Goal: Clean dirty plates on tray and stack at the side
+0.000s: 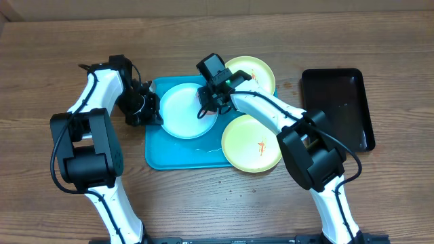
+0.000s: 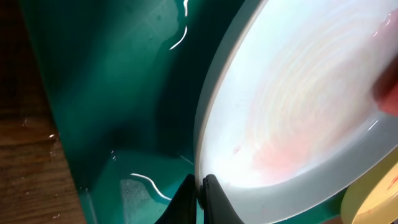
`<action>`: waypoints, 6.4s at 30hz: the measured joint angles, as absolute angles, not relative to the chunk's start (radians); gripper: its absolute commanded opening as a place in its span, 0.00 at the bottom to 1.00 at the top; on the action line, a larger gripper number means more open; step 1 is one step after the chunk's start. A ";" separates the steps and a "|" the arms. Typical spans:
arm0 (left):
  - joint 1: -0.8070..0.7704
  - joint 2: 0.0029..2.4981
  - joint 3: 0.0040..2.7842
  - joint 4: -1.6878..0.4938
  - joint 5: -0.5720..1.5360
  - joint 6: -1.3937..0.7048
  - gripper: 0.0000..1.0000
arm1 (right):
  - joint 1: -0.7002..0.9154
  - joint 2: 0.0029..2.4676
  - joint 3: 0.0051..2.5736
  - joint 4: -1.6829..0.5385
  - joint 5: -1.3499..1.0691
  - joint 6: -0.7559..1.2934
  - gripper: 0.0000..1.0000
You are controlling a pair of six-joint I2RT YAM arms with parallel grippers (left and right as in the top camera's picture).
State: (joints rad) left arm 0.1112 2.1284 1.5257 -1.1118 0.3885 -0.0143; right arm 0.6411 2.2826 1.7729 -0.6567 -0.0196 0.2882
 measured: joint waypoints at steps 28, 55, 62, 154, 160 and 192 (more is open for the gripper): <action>0.112 2.128 1.526 -1.125 0.367 0.037 0.04 | 0.722 2.304 1.773 -0.554 -0.131 0.311 0.04; 0.111 2.128 1.526 -1.111 0.382 0.042 0.04 | 0.776 2.305 1.783 -0.727 -0.208 0.296 0.04; 0.111 2.128 1.526 -1.108 0.383 0.056 0.04 | 0.759 2.305 1.817 -0.880 -0.248 0.300 0.04; -0.410 1.519 1.393 -1.036 -0.901 -0.525 0.04 | 0.404 2.194 2.345 -1.510 -0.167 0.261 0.04; -0.411 1.519 1.310 -0.996 -0.869 -0.572 0.04 | 0.403 2.194 2.345 -1.510 -0.167 0.261 0.04; -0.666 1.520 1.256 -0.916 -1.392 -0.586 0.04 | 0.404 2.194 2.345 -1.504 -0.167 0.262 0.04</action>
